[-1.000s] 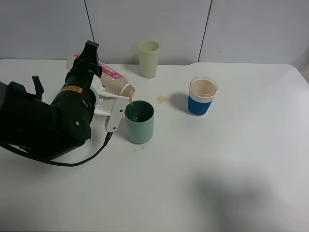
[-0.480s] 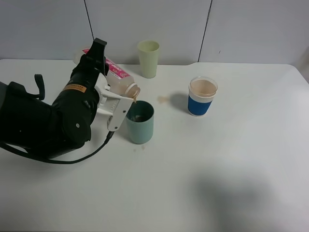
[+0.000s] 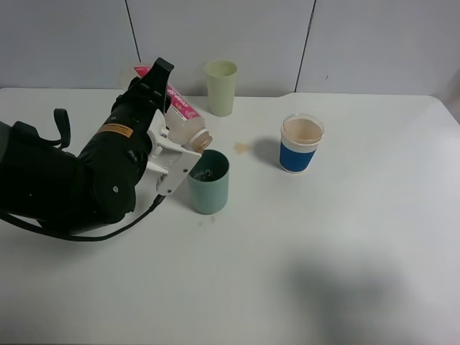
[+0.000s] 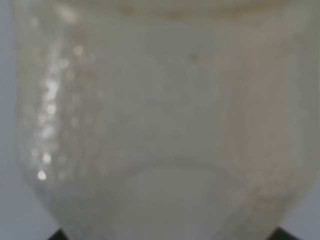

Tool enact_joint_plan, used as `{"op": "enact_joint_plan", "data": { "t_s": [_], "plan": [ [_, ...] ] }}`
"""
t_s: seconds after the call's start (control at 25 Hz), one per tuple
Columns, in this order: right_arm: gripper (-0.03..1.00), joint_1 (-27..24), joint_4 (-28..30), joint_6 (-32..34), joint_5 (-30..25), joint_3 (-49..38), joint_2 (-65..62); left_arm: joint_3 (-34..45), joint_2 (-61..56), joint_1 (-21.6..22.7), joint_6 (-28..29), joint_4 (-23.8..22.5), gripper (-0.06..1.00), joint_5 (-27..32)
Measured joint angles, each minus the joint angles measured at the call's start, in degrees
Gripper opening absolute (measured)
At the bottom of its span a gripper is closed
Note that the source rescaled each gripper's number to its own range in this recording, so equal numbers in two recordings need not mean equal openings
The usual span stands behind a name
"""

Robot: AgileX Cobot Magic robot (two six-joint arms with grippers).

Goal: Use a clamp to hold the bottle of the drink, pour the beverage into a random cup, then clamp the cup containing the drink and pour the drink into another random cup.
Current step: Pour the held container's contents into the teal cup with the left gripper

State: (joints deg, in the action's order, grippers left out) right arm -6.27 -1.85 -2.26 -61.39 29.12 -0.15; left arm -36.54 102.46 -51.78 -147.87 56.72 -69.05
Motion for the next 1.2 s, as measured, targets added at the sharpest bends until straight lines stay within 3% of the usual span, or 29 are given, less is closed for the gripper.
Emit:
{"op": "enact_joint_plan", "data": {
  "t_s": [0.48,0.88,0.96,1.2],
  "plan": [
    [0.99,0.00,0.00,0.00,0.00,0.00,0.00,0.00,0.00,0.00,-1.46,-5.64,0.07,0.00],
    [0.99,0.00,0.00,0.00,0.00,0.00,0.00,0.00,-0.10,0.00,-4.27,-6.25,0.07,0.00],
    [0.99,0.00,0.00,0.00,0.00,0.00,0.00,0.00,-0.10,0.00,-2.57,-6.08,0.07,0.00],
    [0.99,0.00,0.00,0.00,0.00,0.00,0.00,0.00,-0.10,0.00,14.00,0.21,0.07,0.83]
  ]
}}
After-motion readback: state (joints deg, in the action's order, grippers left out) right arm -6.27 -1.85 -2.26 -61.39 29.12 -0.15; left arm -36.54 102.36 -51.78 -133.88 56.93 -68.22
